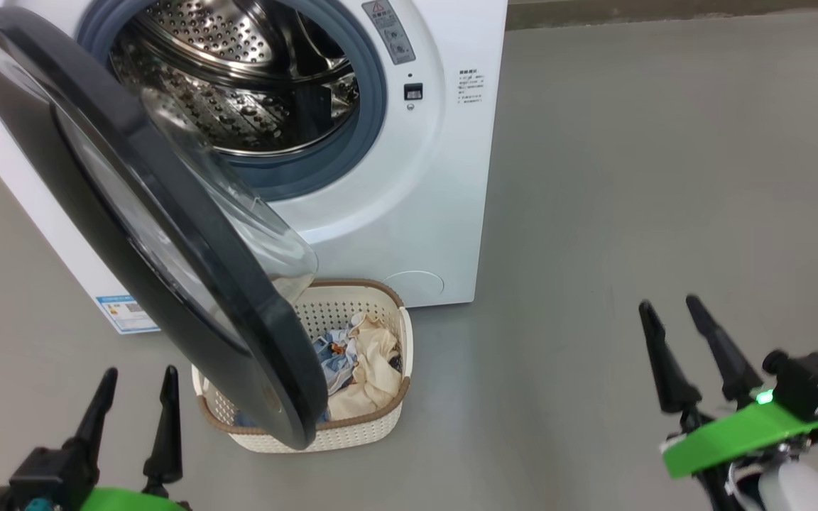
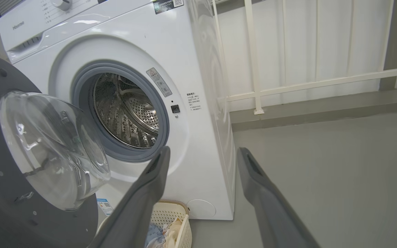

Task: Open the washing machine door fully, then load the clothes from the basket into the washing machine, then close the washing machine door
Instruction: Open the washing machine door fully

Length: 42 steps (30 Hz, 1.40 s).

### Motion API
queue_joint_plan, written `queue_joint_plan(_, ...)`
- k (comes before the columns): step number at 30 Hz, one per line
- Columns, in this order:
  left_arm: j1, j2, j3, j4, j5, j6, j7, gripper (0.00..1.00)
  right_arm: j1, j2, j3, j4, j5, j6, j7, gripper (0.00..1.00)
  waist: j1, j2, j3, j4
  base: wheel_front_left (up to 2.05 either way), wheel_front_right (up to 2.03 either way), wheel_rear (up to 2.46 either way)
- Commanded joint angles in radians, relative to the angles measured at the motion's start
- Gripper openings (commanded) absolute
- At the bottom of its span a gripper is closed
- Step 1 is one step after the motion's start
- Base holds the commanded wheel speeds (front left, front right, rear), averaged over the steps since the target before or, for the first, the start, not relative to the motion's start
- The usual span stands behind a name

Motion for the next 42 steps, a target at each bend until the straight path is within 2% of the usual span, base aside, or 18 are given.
queue_joint_plan(1, -0.003, 0.01, 0.039, -0.032, 0.013, -0.001, -0.006, 1.0, 0.011, 0.007, 0.004, -0.037, -0.019, 0.003, -0.007, 1.0, 0.0, -0.0001, -0.004, -0.001, 0.0, 0.0, 0.0)
queue_joint_plan(13, 0.059, -0.011, 0.065, -0.039, 0.016, 0.003, -0.006, 1.0, 0.138, 0.049, -0.053, -0.095, -0.184, 0.003, -0.007, 1.0, 0.0, -0.0001, -0.021, -0.004, 0.0, 0.0, 0.0)
queue_joint_plan(24, 0.095, -0.019, 0.068, -0.045, 0.016, 0.01, -0.006, 1.0, 0.175, 0.085, -0.083, -0.081, -0.223, 0.003, -0.007, 1.0, 0.0, -0.0001, -0.023, 0.003, 0.0, 0.0, 0.0)
queue_joint_plan(42, 0.086, -0.022, 0.056, -0.041, 0.009, 0.016, -0.006, 1.0, 0.172, 0.098, -0.084, -0.057, -0.252, 0.003, -0.007, 1.0, 0.0, -0.0001, -0.01, 0.007, 0.0, 0.0, 0.0)
